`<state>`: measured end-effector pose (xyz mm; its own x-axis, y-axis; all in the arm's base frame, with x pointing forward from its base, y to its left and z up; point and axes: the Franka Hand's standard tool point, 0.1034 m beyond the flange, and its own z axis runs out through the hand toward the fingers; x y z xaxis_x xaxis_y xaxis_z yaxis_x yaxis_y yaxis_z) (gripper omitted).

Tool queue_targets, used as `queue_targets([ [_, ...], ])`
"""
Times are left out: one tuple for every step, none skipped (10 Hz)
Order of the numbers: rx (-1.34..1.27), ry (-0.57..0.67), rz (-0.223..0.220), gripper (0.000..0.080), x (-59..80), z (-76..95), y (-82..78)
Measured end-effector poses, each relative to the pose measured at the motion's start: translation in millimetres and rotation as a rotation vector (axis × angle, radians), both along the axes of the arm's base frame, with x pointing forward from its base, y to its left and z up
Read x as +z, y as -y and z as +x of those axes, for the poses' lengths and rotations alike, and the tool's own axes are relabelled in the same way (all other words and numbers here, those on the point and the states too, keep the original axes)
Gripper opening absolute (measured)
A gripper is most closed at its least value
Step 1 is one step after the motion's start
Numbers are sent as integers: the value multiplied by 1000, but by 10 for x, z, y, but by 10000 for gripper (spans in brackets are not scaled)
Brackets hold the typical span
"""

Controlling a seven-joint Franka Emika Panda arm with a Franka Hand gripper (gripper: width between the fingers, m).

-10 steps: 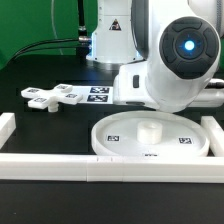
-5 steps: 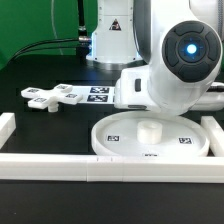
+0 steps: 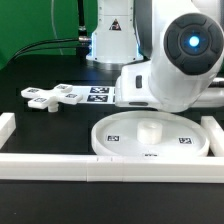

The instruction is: Assemble round table

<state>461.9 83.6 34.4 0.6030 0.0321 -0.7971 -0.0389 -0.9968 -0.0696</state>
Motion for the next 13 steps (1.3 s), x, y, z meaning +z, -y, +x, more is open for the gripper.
queue_targets([
  [20, 15, 28, 409, 139, 63, 11],
  [33, 30, 47, 410, 234, 127, 24],
  [34, 56, 52, 410, 242, 185, 20],
  [33, 79, 51, 410, 222, 201, 14],
  [33, 75, 51, 410, 218, 190, 14],
  [35, 85, 53, 410, 205, 205, 14],
  [47, 200, 76, 410, 144, 326, 33],
  [59, 223, 89, 410, 284, 320, 90],
  [65, 290, 95, 410, 408, 456, 122],
  [71, 365, 100, 410, 560, 595, 144],
  [71, 400, 99, 410, 676, 665, 151],
  [69, 496, 94, 410, 710, 801, 132],
  [65, 582, 84, 410, 686, 819, 151],
])
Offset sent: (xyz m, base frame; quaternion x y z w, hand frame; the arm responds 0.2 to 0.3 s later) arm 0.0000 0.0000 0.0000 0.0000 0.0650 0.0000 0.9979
